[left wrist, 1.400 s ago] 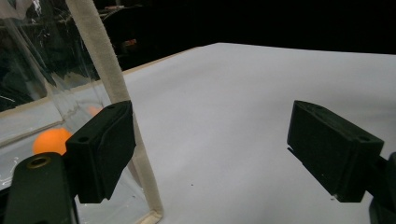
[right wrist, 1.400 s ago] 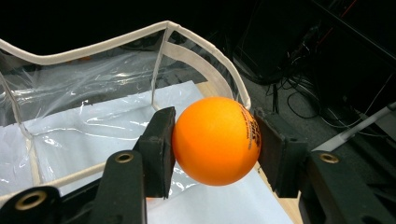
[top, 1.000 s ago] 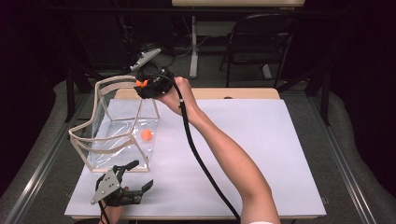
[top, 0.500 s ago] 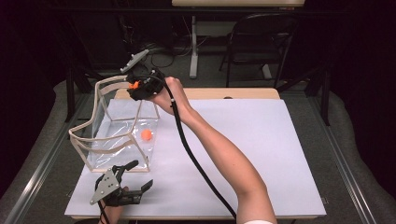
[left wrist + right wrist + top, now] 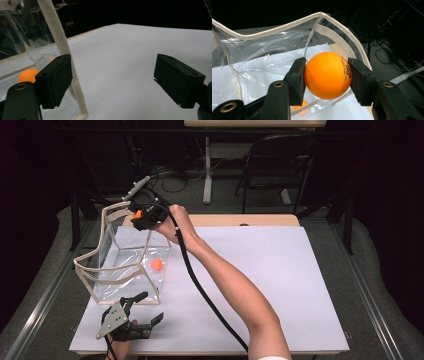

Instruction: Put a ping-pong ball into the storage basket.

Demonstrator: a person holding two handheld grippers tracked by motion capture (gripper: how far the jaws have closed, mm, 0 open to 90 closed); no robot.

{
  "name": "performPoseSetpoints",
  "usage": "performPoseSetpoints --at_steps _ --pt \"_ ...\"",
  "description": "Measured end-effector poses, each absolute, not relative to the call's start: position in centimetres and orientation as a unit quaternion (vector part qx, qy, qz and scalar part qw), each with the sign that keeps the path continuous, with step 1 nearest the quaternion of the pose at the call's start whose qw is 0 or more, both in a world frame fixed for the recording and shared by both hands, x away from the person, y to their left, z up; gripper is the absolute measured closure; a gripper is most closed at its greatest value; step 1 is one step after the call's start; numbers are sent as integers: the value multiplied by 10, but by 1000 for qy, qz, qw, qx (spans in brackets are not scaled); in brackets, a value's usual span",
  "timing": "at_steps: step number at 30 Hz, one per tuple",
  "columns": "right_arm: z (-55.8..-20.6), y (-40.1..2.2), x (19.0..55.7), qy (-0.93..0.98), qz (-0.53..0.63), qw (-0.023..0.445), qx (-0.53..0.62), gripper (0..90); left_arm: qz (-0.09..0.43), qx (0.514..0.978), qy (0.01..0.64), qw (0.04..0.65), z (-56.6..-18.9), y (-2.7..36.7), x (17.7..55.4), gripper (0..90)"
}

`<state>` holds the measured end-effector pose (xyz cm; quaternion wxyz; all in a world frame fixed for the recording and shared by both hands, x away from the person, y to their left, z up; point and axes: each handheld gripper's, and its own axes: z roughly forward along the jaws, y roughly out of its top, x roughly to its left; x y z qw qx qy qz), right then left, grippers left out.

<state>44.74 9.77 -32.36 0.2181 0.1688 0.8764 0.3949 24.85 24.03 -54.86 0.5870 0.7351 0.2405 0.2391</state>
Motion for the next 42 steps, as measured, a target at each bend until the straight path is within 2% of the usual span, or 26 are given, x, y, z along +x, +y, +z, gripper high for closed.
performPoseSetpoints --at_steps 42 --pt "-357 124 463 898 350 198 178 503 240 733 240 589 -549 240 249 158"
